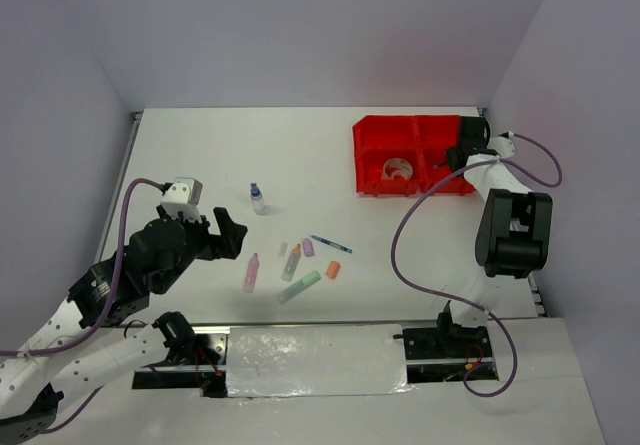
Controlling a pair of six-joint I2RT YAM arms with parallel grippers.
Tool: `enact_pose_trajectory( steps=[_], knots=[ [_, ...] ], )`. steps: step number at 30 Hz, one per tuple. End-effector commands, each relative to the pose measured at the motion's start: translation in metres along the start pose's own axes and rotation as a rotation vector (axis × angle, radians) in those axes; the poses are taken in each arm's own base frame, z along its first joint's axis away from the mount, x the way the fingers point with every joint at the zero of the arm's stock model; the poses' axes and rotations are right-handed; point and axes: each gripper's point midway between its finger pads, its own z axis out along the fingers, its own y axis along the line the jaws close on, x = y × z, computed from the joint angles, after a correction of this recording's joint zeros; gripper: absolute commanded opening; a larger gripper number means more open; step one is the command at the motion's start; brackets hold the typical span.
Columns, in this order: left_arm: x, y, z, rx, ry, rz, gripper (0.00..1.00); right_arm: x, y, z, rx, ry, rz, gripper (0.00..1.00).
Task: Sort the stationery into containers
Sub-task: Place the pen in the storage box.
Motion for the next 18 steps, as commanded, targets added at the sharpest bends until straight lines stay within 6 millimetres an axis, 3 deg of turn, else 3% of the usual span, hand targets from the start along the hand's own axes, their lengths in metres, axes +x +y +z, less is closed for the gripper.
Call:
enact_pose_trajectory(
  steps=[1,6,9,12,16,18],
  knots=[
    [-0.005,-0.006,-0.002,0.03,-0.016,-0.003,0.99,-0.017,0.019,-0.007,-0.043,-0.033,0.051,0.18],
    [-0.005,-0.006,-0.003,0.034,-0.02,-0.004,0.99,-0.016,0.013,-0.007,-0.027,-0.03,0.038,0.29],
    [-0.005,-0.006,-0.003,0.034,-0.02,0.0,0.99,-0.016,0.021,-0.011,-0.051,-0.011,0.014,0.46],
    [-0.005,-0.006,-0.003,0.031,-0.015,0.003,0.99,-0.02,0.032,-0.018,-0.076,0.003,-0.005,0.53],
    [-0.005,-0.005,-0.002,0.024,-0.017,0.0,0.99,-0.033,0.061,-0.044,-0.206,0.0,-0.031,0.56],
    [-0.005,-0.004,-0.001,0.018,-0.016,0.0,0.99,-0.042,0.084,-0.072,-0.315,-0.023,-0.112,0.57]
  ],
)
